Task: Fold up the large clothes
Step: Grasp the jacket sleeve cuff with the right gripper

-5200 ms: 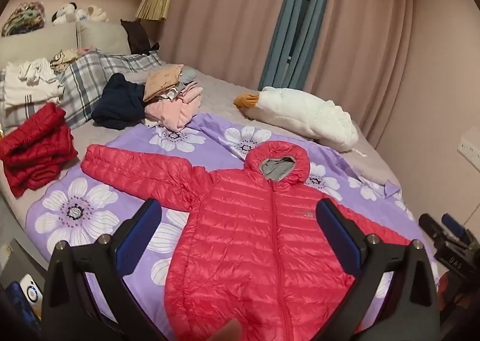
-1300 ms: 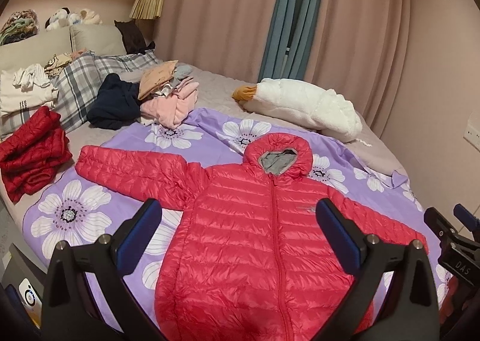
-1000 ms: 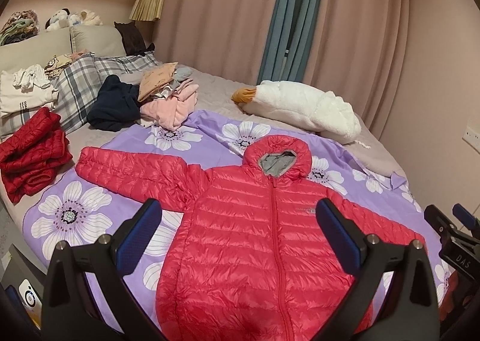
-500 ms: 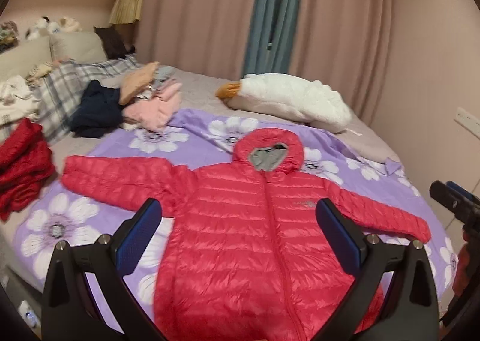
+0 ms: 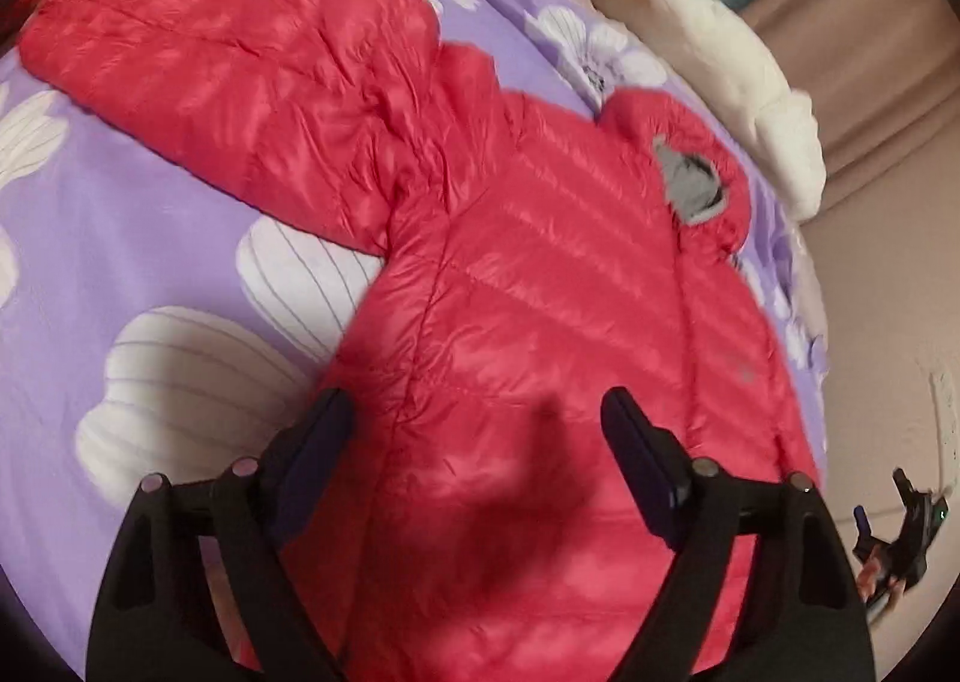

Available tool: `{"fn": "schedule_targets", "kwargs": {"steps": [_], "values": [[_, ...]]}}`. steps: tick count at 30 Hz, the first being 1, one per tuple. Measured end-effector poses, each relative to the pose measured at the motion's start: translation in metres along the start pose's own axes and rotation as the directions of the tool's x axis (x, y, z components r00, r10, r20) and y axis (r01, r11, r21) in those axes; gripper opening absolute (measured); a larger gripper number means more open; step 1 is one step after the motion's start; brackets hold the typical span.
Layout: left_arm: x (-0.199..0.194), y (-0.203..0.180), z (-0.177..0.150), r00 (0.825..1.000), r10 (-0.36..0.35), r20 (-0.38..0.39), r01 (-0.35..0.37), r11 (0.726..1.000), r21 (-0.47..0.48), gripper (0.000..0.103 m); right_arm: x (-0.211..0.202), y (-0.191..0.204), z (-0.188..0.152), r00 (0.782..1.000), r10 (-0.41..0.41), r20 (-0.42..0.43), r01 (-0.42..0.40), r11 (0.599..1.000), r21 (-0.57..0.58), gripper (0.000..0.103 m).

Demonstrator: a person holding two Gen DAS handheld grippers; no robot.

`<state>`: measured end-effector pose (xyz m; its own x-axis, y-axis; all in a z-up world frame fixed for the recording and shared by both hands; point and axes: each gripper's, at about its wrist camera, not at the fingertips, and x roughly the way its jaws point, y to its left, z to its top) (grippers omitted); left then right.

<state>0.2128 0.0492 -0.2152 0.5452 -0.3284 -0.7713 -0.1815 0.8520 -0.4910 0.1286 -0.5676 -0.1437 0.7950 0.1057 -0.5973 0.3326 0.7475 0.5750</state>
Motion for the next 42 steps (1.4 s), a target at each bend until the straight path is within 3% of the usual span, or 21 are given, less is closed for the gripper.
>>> {"fn": "schedule_targets", "kwargs": {"steps": [4,7,12,16,17,20,23,26,29,31,33,35,37,39,42], "values": [[0.018,-0.009,-0.005,0.990,0.136,0.044,-0.140,0.982,0.127,0.086,-0.006,-0.064,-0.001,0.997,-0.073,0.004,0.072,0.983,0.168,0.103],[0.026,-0.010,-0.003,0.991,0.128,0.046,-0.133,0.983,0.126,0.090,-0.017,-0.101,-0.003,0.998,-0.050,0.023,0.042,0.960,0.275,0.103],[0.026,-0.008,-0.001,0.988,0.137,0.066,-0.142,0.985,0.093,0.091,-0.008,-0.140,-0.019,0.995,0.090,0.044,-0.100,0.873,0.477,0.099],[0.028,-0.012,-0.003,0.984,0.161,0.073,-0.169,0.978,0.121,0.091,-0.009,-0.142,-0.021,0.997,0.059,0.040,-0.071,0.876,0.477,0.086],[0.027,-0.011,-0.003,0.984,0.160,0.074,-0.168,0.978,0.121,0.092,-0.012,-0.145,-0.025,0.998,0.042,0.037,-0.055,0.866,0.497,0.079],[0.028,-0.009,-0.001,0.986,0.151,0.066,-0.158,0.981,0.116,0.094,-0.016,-0.148,-0.039,0.995,0.069,0.068,-0.095,0.816,0.571,0.077],[0.030,-0.010,0.002,0.987,0.151,0.060,-0.157,0.982,0.109,0.097,-0.005,-0.146,-0.040,0.997,0.082,-0.008,-0.063,0.816,0.574,0.077],[0.034,-0.013,0.003,0.985,0.162,0.060,-0.168,0.978,0.121,0.099,-0.002,-0.143,-0.043,0.996,0.084,0.025,-0.083,0.805,0.587,0.077],[0.037,-0.014,0.005,0.986,0.158,0.058,-0.164,0.977,0.139,0.100,0.006,-0.147,-0.038,0.995,0.078,0.057,-0.096,0.820,0.565,0.076],[0.035,-0.011,0.006,0.989,0.139,0.055,-0.145,0.980,0.134,0.100,0.006,-0.146,-0.034,0.997,0.060,0.057,-0.081,0.850,0.520,0.065],[0.034,-0.009,0.005,0.990,0.127,0.055,-0.133,0.983,0.126,0.100,0.010,-0.149,-0.031,0.999,0.004,0.038,-0.022,0.874,0.486,0.033],[0.035,-0.010,0.005,0.989,0.136,0.054,-0.142,0.981,0.130,0.100,0.014,-0.158,-0.034,0.999,-0.016,0.042,-0.008,0.862,0.507,0.016],[0.037,-0.013,0.005,0.986,0.156,0.058,-0.163,0.976,0.141,0.100,0.012,-0.163,-0.034,0.997,0.014,0.080,-0.054,0.846,0.530,0.012],[0.039,-0.015,0.007,0.983,0.173,0.058,-0.180,0.974,0.138,0.101,0.003,-0.155,-0.031,0.992,-0.013,0.128,-0.055,0.855,0.516,0.010],[0.041,-0.015,0.010,0.981,0.185,0.061,-0.191,0.973,0.128,0.102,-0.016,-0.112,-0.020,0.978,-0.044,0.206,-0.040,0.921,0.388,0.010]]}}
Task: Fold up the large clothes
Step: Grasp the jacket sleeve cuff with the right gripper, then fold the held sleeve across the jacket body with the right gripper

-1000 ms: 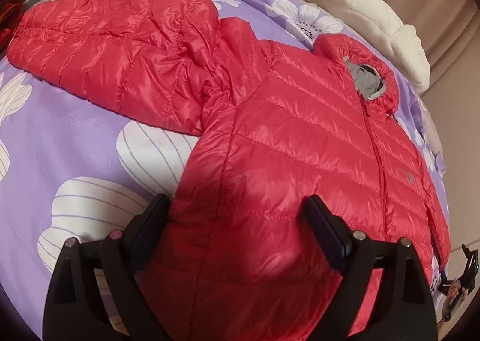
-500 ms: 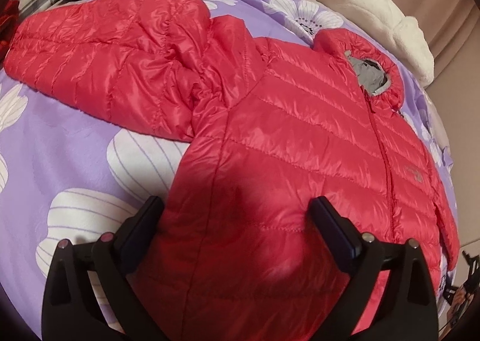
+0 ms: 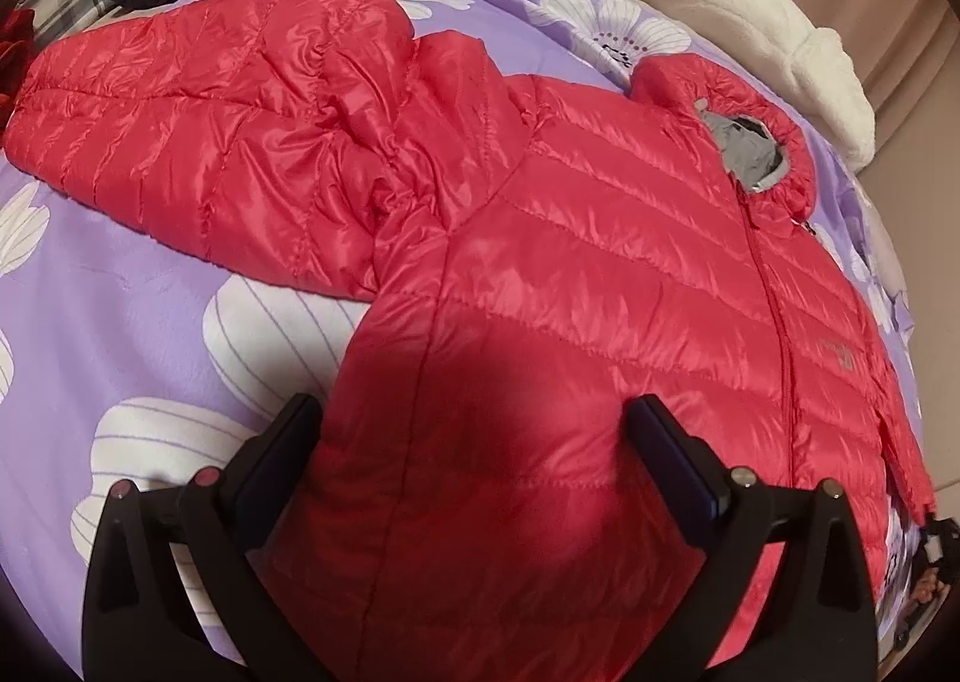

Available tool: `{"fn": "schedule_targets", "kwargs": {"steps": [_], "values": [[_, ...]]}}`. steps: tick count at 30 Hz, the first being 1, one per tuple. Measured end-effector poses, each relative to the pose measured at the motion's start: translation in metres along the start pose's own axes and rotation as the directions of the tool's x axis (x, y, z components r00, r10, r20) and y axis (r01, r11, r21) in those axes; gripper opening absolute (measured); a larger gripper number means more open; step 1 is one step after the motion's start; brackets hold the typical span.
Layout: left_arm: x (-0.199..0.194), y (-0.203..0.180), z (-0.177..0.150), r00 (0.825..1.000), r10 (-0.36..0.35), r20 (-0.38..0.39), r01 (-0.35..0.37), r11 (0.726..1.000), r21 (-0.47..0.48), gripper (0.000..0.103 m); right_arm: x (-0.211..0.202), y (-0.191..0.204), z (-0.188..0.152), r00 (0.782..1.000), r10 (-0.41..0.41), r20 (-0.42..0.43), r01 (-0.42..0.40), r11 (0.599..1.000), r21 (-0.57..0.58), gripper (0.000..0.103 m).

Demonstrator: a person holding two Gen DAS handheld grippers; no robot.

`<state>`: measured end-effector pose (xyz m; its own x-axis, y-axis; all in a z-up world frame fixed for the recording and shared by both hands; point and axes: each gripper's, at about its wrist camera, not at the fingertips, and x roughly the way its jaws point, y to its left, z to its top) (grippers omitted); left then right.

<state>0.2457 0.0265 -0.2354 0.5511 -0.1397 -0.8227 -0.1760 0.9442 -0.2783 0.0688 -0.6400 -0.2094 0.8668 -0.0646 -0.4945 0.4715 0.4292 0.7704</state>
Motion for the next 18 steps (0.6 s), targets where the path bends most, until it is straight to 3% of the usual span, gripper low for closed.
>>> {"fn": "schedule_targets", "kwargs": {"steps": [2,4,7,11,14,18], "values": [[0.000,-0.002,-0.001,1.000,0.014,0.002,-0.014,1.000,0.017,0.102,-0.006,0.043,-0.007,0.999,-0.020,0.036,0.024,0.991,-0.134,0.010],[0.000,-0.002,0.000,1.000,0.012,0.001,-0.012,1.000,0.015,0.102,0.001,0.097,-0.025,1.000,0.019,0.025,-0.012,0.966,-0.257,0.010],[-0.001,0.001,0.002,1.000,-0.001,-0.003,0.001,1.000,0.000,0.102,0.031,0.190,-0.072,0.987,0.117,-0.106,-0.150,0.903,-0.402,0.010],[-0.002,0.002,0.003,1.000,0.005,-0.006,-0.005,1.000,-0.007,0.101,0.074,0.289,-0.152,0.944,0.166,-0.284,-0.296,0.806,-0.513,0.009],[-0.002,0.002,0.003,1.000,0.008,-0.005,-0.008,1.000,-0.018,0.100,0.111,0.342,-0.226,0.896,0.116,-0.428,-0.363,0.745,-0.559,0.009],[-0.003,0.005,0.004,1.000,-0.007,-0.009,0.006,0.999,-0.038,0.100,0.138,0.363,-0.307,0.822,0.071,-0.566,-0.447,0.695,-0.563,0.009]]}}
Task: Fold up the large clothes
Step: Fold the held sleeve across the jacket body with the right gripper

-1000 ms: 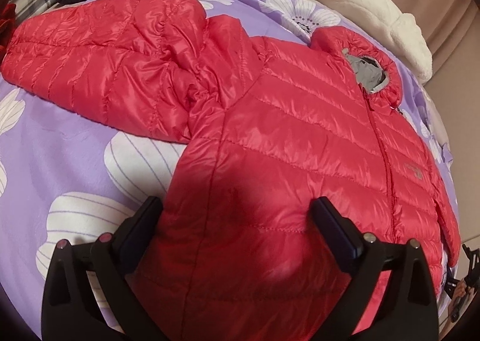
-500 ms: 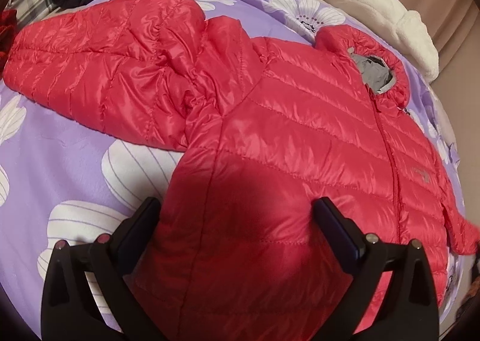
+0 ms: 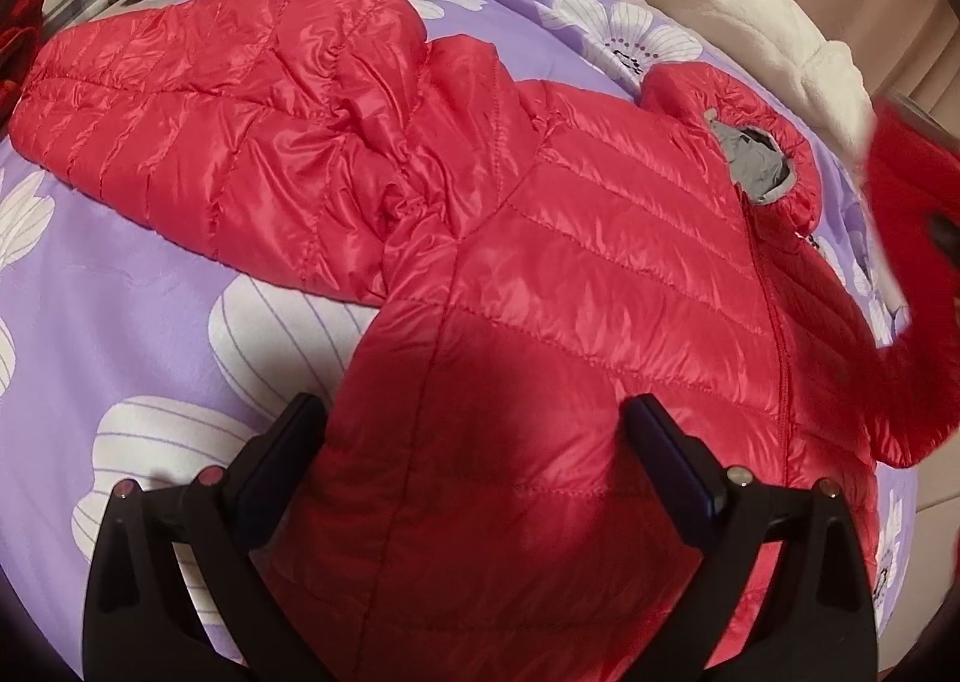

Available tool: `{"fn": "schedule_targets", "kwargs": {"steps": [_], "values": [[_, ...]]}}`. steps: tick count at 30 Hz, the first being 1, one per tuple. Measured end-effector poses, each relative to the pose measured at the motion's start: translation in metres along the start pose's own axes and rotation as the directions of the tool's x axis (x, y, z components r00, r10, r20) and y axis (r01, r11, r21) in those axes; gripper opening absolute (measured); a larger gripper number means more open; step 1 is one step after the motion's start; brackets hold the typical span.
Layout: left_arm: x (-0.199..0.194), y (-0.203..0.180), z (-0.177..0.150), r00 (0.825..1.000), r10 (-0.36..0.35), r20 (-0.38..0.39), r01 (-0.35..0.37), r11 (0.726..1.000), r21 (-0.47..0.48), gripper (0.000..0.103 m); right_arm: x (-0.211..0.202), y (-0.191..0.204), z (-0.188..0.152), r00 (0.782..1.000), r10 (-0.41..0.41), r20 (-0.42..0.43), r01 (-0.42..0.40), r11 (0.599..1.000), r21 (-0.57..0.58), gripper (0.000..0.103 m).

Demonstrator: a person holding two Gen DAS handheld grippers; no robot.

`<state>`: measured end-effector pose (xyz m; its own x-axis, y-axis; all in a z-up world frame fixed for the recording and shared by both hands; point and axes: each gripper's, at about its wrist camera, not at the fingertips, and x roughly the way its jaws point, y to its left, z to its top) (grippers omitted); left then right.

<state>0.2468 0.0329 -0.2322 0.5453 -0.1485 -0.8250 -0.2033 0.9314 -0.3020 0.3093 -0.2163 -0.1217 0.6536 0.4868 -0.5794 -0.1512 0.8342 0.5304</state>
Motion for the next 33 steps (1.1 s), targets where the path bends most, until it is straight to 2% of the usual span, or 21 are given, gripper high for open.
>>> {"fn": "schedule_targets", "kwargs": {"steps": [2,4,7,9,11,13,14,15,16,17,18,21,23,24,26,27,28,30,31,32,33], "values": [[-0.001,0.002,0.000,1.000,-0.012,0.000,0.012,1.000,-0.011,0.100,0.026,0.014,-0.014,0.998,0.034,-0.060,-0.034,0.999,-0.001,0.009],[-0.003,0.007,0.000,1.000,-0.030,0.003,0.030,0.999,-0.034,0.100,0.053,0.021,-0.034,0.990,0.021,-0.142,-0.020,1.000,0.004,0.009],[-0.010,0.020,0.001,0.997,-0.072,0.025,0.075,0.990,-0.116,0.099,0.063,0.023,-0.057,0.983,0.018,-0.183,-0.020,1.000,-0.008,0.010],[-0.014,0.032,0.003,0.992,-0.119,0.036,0.124,0.970,-0.208,0.097,0.069,0.027,-0.065,0.975,0.025,-0.219,-0.032,0.999,-0.031,0.010],[-0.019,0.046,0.005,0.983,-0.175,0.049,0.182,0.935,-0.305,0.095,0.066,0.036,-0.066,0.971,0.008,-0.237,-0.023,0.998,-0.061,0.010],[-0.024,0.057,0.007,0.970,-0.236,0.060,0.241,0.898,-0.368,0.095,0.055,0.033,-0.057,0.970,0.019,-0.244,-0.034,0.998,-0.059,0.016],[-0.028,0.060,0.008,0.962,-0.264,0.074,0.272,0.884,-0.380,0.094,0.046,0.032,-0.053,0.970,0.027,-0.240,-0.042,0.997,-0.058,0.027],[-0.035,0.063,0.009,0.945,-0.309,0.110,0.327,0.862,-0.387,0.094,0.035,0.032,-0.049,0.973,0.030,-0.228,-0.047,0.997,-0.068,0.045],[-0.042,0.063,0.010,0.930,-0.340,0.139,0.367,0.847,-0.385,0.094,0.023,0.030,-0.046,0.978,0.027,-0.205,-0.044,0.996,-0.081,0.055],[-0.050,0.063,0.011,0.907,-0.381,0.177,0.420,0.827,-0.374,0.094,0.010,0.026,-0.044,0.985,0.023,-0.172,-0.039,0.995,-0.092,0.068],[-0.059,0.060,0.013,0.877,-0.429,0.215,0.479,0.807,-0.346,0.094,-0.004,0.022,-0.044,0.990,0.022,-0.140,-0.036,0.994,-0.099,0.072],[-0.071,0.045,0.015,0.825,-0.508,0.248,0.561,0.788,-0.254,0.094,-0.049,-0.001,-0.048,0.995,0.031,-0.094,-0.040,0.995,-0.092,0.072],[-0.064,0.038,0.017,0.827,-0.518,0.218,0.560,0.790,-0.248,0.094,-0.067,-0.025,-0.051,0.997,-0.005,-0.072,0.000,0.998,-0.068,0.072],[-0.053,0.034,0.018,0.829,-0.526,0.187,0.559,0.783,-0.275,0.094,-0.078,-0.039,-0.053,0.998,-0.038,-0.047,0.036,0.998,-0.048,0.072],[-0.035,0.031,0.021,0.809,-0.574,0.128,0.582,0.749,-0.318,0.093,-0.093,-0.064,-0.055,0.995,-0.103,-0.008,0.103,0.995,-0.010,0.072],[-0.021,0.025,0.022,0.785,-0.616,0.070,0.599,0.725,-0.338,0.091,-0.099,-0.080,-0.056,0.991,-0.137,0.010,0.136,0.990,0.019,0.072],[-0.014,0.024,0.022,0.785,-0.617,0.049,0.592,0.726,-0.349,0.090,-0.103,-0.090,-0.055,0.989,-0.147,0.019,0.146,0.988,0.043,0.072],[-0.006,0.017,0.025,0.812,-0.583,0.034,0.558,0.758,-0.337,0.085,-0.109,-0.119,-0.053,0.991,-0.135,0.024,0.131,0.983,0.126,0.072],[-0.001,0.010,0.029,0.814,-0.580,0.034,0.558,0.765,-0.321,0.082,-0.112,-0.127,-0.053,0.991,-0.129,0.030,0.123,0.981,0.152,0.073],[0.005,0.005,0.032,0.815,-0.579,0.031,0.558,0.768,-0.314,0.074,-0.113,-0.137,-0.052,0.992,-0.124,0.037,0.115,0.976,0.187,0.072],[0.012,-0.002,0.036,0.821,-0.571,0.019,0.547,0.776,-0.315,0.060,-0.114,-0.146,-0.051,0.991,-0.124,0.043,0.111,0.969,0.220,0.072]]}}
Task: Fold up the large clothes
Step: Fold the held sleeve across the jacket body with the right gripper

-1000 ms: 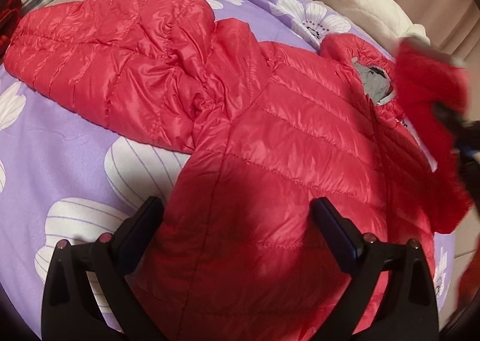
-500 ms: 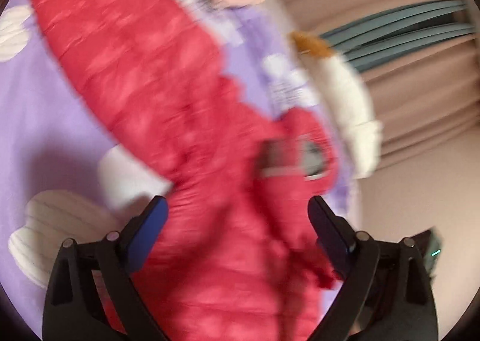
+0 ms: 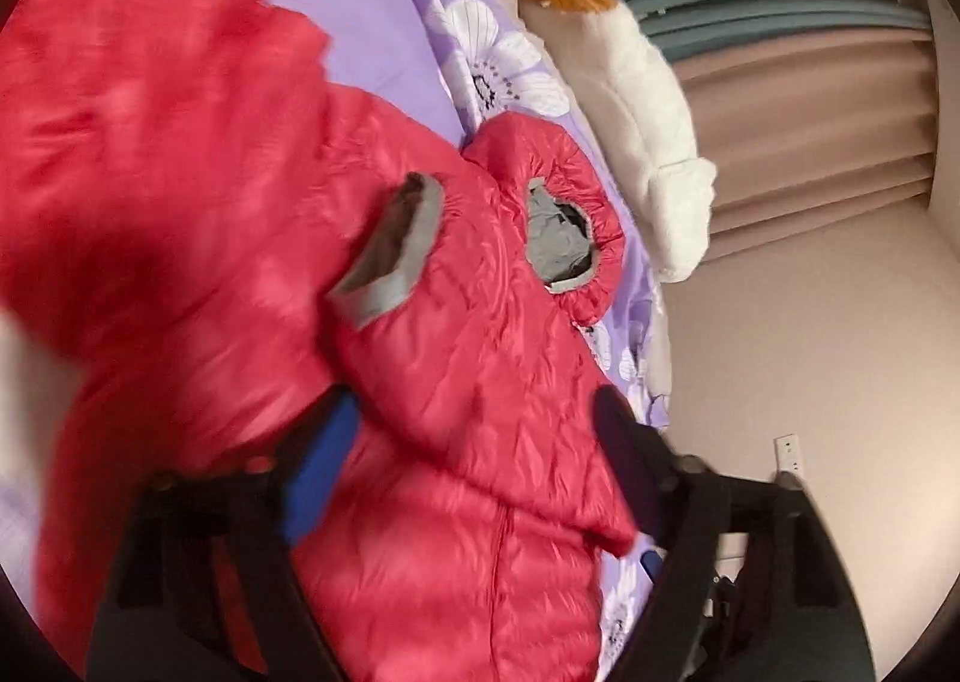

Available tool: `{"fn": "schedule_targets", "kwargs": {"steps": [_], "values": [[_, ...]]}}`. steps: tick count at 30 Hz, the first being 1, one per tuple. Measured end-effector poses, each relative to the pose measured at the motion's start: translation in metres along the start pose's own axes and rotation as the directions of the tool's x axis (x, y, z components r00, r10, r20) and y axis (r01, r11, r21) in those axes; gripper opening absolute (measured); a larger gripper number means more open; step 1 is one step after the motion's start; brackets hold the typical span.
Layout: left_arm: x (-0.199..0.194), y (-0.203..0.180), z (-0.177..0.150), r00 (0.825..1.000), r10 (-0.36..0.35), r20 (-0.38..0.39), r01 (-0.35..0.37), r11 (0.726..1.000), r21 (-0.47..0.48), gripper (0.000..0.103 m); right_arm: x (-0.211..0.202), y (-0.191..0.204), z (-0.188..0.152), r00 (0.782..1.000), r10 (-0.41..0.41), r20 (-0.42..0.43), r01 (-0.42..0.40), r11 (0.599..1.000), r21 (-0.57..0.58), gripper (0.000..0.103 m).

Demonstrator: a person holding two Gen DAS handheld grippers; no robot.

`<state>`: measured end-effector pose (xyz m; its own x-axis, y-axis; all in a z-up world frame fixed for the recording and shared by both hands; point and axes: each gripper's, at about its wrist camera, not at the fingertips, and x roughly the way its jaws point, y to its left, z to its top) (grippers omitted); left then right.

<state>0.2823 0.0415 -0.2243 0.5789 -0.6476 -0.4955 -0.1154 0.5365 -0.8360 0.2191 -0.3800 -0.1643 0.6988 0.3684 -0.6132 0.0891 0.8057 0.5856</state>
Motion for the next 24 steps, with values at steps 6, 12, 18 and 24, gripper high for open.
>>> {"fn": "schedule_targets", "kwargs": {"steps": [6,12,18,24], "values": [[0.032,-0.004,0.010,0.967,0.245,0.066,-0.248,0.968,0.039,0.015,-0.002,-0.007,0.011,0.999,-0.039,0.035,0.039,0.999,-0.006,0.072],[0.012,0.005,0.022,0.908,0.368,0.200,-0.388,0.919,0.069,0.017,0.016,0.009,0.016,0.996,-0.082,0.022,0.084,0.988,-0.132,0.047],[0.027,0.003,0.010,0.869,0.417,0.267,-0.468,0.868,0.165,0.018,0.089,0.006,-0.011,0.968,-0.242,-0.070,0.216,0.939,-0.266,0.008],[0.019,0.007,0.014,0.877,0.423,0.227,-0.464,0.868,0.175,0.019,0.088,-0.003,-0.015,0.967,-0.246,-0.063,0.224,0.943,-0.245,0.003]]}}
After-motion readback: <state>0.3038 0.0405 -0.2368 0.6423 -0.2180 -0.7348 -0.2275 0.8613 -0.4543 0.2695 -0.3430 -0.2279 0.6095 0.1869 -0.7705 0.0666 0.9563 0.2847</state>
